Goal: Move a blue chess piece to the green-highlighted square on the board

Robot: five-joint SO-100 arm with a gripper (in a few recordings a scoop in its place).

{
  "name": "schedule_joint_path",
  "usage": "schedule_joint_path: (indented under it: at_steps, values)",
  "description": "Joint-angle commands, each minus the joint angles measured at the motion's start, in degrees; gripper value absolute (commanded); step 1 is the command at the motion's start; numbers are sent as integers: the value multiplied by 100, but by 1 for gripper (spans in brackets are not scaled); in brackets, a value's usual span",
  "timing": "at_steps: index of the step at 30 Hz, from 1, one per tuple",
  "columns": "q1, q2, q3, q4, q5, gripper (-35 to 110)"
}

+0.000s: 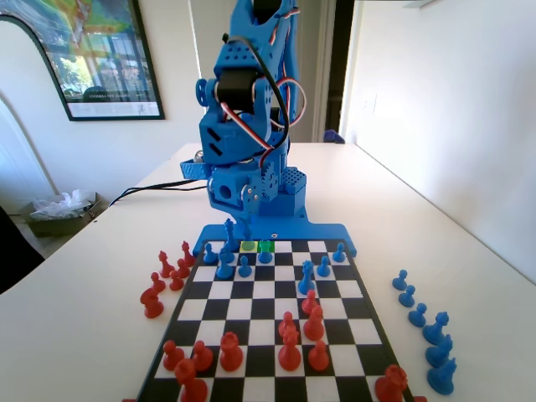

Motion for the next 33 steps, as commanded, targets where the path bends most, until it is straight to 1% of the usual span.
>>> schedule_joint_path:
  at_steps: [1,12,33]
  values:
    - [70,114,176,-202,-1424,12]
    - [167,97,642,-650,-1582,12]
    - [360,-334,598,-1055,-1775,11]
